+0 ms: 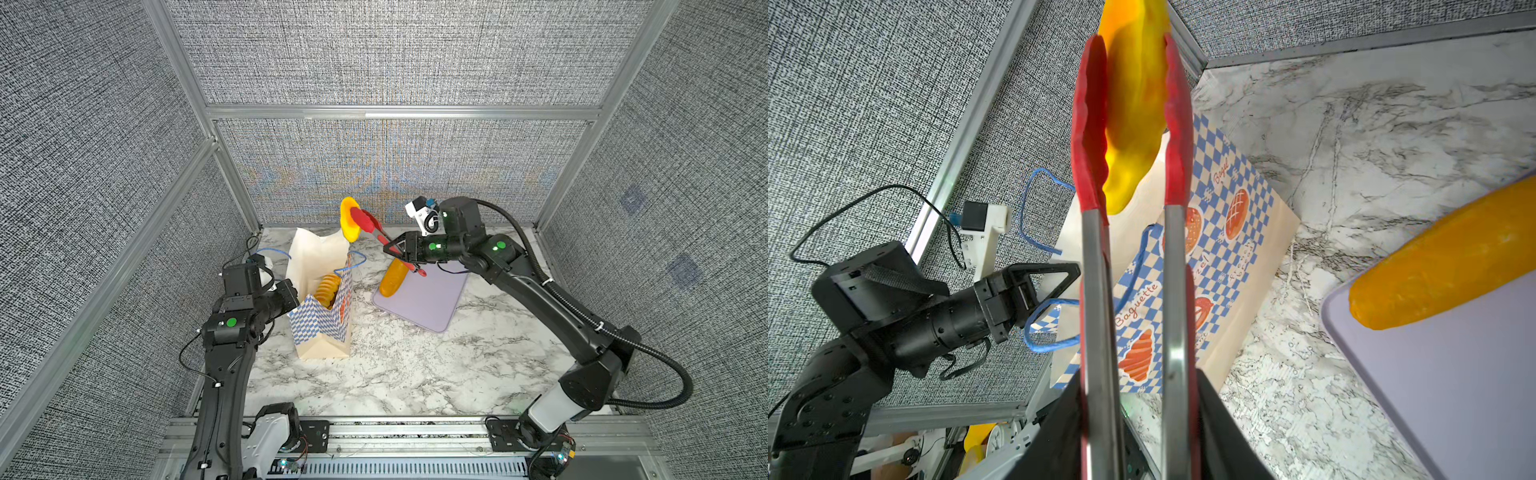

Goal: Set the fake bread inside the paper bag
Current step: 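Carry the flat yellow-orange pastry in the tongs over the paper bag, then open the tongs to drop the flat pastry into the bag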

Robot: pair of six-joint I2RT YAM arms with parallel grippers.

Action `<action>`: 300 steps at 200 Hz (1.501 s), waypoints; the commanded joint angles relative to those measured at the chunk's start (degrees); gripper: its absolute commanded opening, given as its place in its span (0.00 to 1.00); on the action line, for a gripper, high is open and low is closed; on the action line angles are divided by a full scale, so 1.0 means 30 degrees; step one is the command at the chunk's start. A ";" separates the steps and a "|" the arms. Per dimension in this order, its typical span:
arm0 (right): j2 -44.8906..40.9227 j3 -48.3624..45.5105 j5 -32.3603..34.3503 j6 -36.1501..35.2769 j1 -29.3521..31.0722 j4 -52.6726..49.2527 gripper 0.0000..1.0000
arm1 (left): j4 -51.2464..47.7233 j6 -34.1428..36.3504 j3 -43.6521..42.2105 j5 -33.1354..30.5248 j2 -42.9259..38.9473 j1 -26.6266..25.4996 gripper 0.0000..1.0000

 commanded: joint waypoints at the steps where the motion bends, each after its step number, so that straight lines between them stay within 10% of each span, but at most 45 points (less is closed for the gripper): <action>1: 0.0385 0.0854 -0.0300 -0.0944 0.0283 -0.0559 0.39 | 0.0269 0.0005 0.0022 0.0020 -0.0055 0.0019 0.03; 300: 0.3209 0.5441 0.1771 -0.4094 0.2285 -0.5649 0.53 | 0.0424 -0.0032 -0.0001 0.0082 0.0120 0.0019 0.03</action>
